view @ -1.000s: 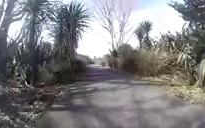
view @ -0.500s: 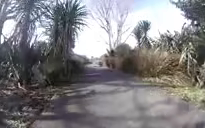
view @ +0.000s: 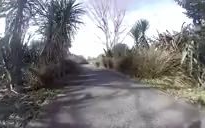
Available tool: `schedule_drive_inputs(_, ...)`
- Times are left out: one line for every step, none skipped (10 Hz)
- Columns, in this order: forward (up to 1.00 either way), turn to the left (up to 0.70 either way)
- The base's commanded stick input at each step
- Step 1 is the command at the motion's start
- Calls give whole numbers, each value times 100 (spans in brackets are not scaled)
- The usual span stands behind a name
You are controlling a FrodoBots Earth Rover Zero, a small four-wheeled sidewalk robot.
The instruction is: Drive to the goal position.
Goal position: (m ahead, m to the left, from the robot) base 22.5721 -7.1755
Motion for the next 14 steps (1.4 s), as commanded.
schedule_drive_inputs(45,0)
schedule_drive_inputs(45,0)
schedule_drive_inputs(45,0)
schedule_drive_inputs(45,0)
schedule_drive_inputs(45,0)
schedule_drive_inputs(45,0)
schedule_drive_inputs(45,0)
schedule_drive_inputs(45,0)
schedule_drive_inputs(45,0)
schedule_drive_inputs(45,0)
schedule_drive_inputs(45,0)
schedule_drive_inputs(45,0)
schedule_drive_inputs(45,0)
schedule_drive_inputs(45,0)
